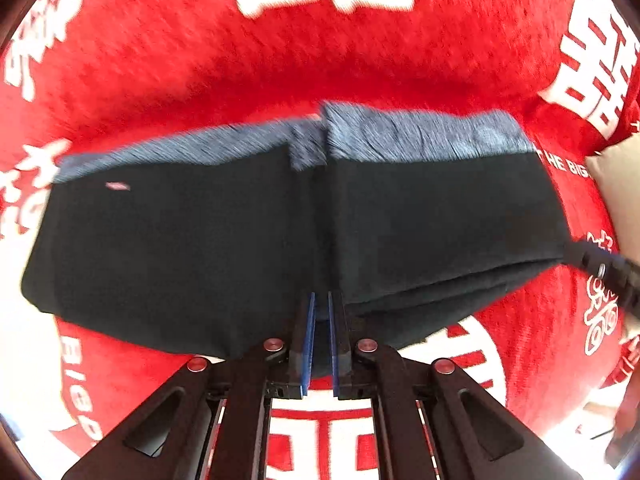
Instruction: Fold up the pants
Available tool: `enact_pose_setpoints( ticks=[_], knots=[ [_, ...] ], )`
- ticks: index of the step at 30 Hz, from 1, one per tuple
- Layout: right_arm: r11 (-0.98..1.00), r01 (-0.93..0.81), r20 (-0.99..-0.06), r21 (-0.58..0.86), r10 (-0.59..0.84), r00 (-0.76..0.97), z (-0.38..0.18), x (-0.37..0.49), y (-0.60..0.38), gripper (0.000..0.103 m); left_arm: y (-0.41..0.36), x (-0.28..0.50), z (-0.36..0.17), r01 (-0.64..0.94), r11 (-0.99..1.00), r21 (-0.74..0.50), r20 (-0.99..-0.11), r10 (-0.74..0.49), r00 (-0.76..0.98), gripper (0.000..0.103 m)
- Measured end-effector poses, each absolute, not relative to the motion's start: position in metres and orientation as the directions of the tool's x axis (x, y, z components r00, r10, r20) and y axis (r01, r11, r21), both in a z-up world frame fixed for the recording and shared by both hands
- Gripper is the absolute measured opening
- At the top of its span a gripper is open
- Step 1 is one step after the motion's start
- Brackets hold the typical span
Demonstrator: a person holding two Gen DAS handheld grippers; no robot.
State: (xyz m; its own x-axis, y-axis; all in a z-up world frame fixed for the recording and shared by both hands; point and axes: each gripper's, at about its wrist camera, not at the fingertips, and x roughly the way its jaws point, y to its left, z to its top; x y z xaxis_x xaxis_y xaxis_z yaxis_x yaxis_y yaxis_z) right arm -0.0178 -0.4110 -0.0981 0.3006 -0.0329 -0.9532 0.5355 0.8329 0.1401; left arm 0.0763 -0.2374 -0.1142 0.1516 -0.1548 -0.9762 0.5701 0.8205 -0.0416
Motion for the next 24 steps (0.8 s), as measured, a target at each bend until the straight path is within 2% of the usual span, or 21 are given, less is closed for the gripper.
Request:
enact_pose_setpoints(
  ticks=[7, 10, 12, 15, 18, 21, 24],
  knots=[
    [0.81, 0.571, -0.953, 0.133, -0.054, 0.299, -0.101, 0.021, -0.457, 0.046, -0.275, 0.096, -0.094, 0.583, 0.812, -0.036, -0.966, -0.178, 0.189, 0.008],
    [0.8, 0.589, -0.955, 0.115, -0.074, 0.288, -0.109, 0.041, -0.472, 0.032, -0.3, 0.105, -0.107, 0.596, 0.803, -0.015, -0.968, -0.16, 0.191, 0.008],
    [0.804, 0.584, -0.953, 0.113, -0.078, 0.291, -0.112, 0.056, -0.479, 0.032, -0.309, 0.107, -0.12, 0.594, 0.804, 0.018, -0.972, -0.126, 0.2, 0.008],
    [0.837, 0.535, -0.955, 0.114, -0.055, 0.29, -0.118, 0.07, -0.473, 0.032, -0.305, 0.107, -0.139, 0.564, 0.825, 0.02, -0.982, -0.09, 0.166, 0.008],
    [0.901, 0.431, -0.976, 0.049, -0.049, 0.213, -0.142, 0.077, -0.446, 0.032, -0.299, 0.099, -0.146, 0.563, 0.826, 0.035, -0.98, -0.082, 0.182, 0.008],
    [0.941, 0.331, -0.965, -0.075, -0.152, 0.212, -0.152, 0.07, -0.418, 0.032, -0.301, 0.095, -0.148, 0.576, 0.815, 0.062, -0.977, -0.068, 0.202, 0.008],
    [0.938, 0.342, -0.967, -0.063, -0.142, 0.21, -0.151, 0.068, -0.419, 0.032, -0.303, 0.097, -0.149, 0.563, 0.825, 0.057, -0.978, -0.068, 0.199, 0.008]
  ],
)
